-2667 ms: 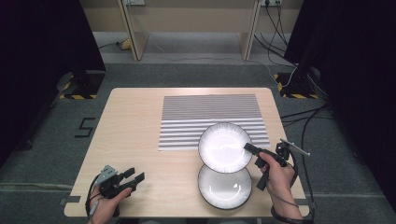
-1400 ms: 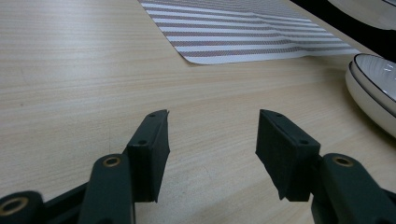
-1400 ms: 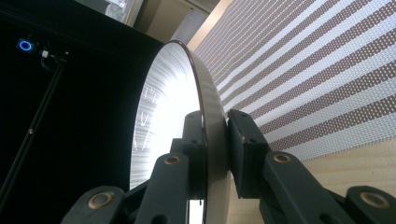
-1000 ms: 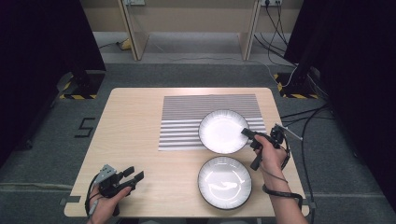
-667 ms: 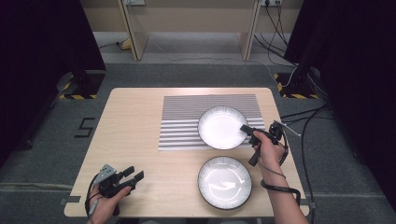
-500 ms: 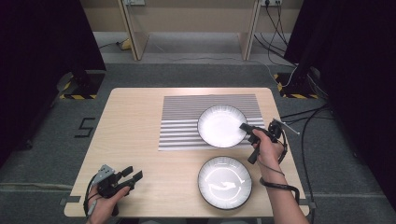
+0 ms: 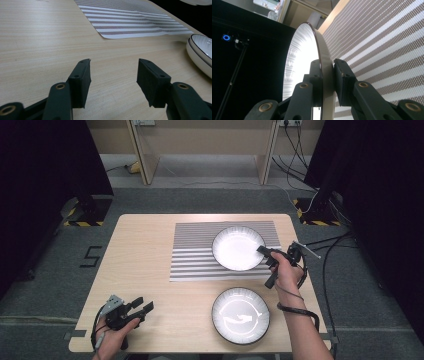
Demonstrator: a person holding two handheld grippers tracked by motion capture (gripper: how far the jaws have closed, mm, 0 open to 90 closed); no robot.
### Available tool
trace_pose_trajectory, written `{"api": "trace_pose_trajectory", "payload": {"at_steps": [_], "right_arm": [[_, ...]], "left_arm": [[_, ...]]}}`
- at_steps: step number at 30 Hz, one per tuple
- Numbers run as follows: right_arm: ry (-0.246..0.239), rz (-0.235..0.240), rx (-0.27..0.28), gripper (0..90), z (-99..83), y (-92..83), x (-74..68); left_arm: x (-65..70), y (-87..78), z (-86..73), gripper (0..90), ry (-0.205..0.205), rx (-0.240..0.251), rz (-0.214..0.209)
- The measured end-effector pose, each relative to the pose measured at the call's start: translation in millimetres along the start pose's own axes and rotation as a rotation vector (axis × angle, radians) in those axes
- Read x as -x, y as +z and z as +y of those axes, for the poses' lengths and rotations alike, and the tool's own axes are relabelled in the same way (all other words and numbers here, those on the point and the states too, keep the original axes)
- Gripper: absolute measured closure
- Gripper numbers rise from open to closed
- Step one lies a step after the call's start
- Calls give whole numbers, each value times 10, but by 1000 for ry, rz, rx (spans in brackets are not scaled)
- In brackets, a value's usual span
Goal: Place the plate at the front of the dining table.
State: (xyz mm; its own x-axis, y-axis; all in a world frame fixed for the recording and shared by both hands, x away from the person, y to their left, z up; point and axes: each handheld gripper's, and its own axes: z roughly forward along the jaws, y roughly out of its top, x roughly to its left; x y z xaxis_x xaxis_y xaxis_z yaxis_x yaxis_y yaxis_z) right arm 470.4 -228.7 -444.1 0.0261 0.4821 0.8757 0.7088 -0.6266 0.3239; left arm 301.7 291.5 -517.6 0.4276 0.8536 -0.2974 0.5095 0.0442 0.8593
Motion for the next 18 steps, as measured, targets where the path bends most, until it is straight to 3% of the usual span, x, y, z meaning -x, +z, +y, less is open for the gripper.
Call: {"api": "trace_pose_trajectory", "payload": {"at_steps": [18], "right_arm": [[-18,-24,7,772,93,154,-73]], "left_arm": [[-36,-34,13,445,-8,15,6]]}}
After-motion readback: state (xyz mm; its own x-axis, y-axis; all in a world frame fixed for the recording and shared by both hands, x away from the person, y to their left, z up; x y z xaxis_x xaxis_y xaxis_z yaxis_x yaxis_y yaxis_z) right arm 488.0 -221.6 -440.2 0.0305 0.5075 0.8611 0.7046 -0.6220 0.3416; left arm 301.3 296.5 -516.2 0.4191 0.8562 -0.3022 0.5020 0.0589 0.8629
